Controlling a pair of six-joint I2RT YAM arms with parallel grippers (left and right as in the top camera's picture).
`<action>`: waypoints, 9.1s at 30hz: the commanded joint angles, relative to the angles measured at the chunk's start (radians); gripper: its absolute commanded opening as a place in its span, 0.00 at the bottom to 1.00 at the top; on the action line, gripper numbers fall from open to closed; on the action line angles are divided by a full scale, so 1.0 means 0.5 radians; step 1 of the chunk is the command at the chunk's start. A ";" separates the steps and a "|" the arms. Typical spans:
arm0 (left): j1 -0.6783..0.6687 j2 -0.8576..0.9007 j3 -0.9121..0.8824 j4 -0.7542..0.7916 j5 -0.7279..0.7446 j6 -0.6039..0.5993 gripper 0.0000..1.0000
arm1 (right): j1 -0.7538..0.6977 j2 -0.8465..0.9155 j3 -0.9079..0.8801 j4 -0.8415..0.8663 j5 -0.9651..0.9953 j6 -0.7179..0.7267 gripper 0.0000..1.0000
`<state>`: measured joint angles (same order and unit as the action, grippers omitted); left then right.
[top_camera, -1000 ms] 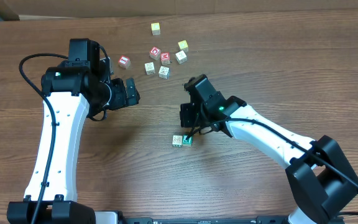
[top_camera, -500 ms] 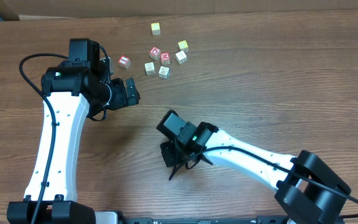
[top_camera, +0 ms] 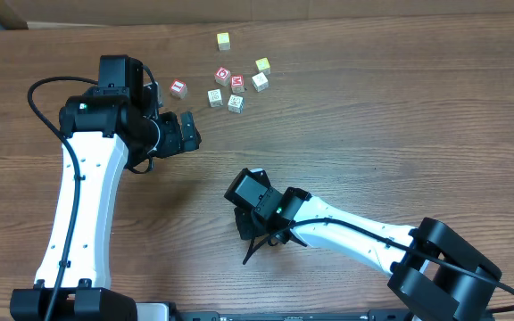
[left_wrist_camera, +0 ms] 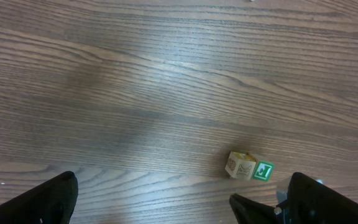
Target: Flip 5 blocks
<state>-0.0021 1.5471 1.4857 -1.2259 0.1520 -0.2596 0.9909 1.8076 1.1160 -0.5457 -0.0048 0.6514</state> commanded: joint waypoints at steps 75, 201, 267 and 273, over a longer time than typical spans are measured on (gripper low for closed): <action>0.004 0.008 0.045 0.006 -0.008 0.002 1.00 | -0.031 -0.111 0.169 -0.049 0.067 0.008 0.04; 0.004 0.008 0.045 0.006 -0.008 0.002 1.00 | -0.742 1.024 1.304 0.520 0.444 -0.321 0.56; 0.004 0.008 0.045 0.006 -0.008 0.002 1.00 | -0.711 1.167 1.301 0.579 0.435 -0.187 0.75; 0.004 0.008 0.045 0.006 -0.008 0.002 1.00 | -0.728 1.225 1.302 0.613 0.435 -0.187 0.61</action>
<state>-0.0021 1.5471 1.4857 -1.2259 0.1520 -0.2596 0.6346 2.4016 1.7653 -0.2401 0.1970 0.5434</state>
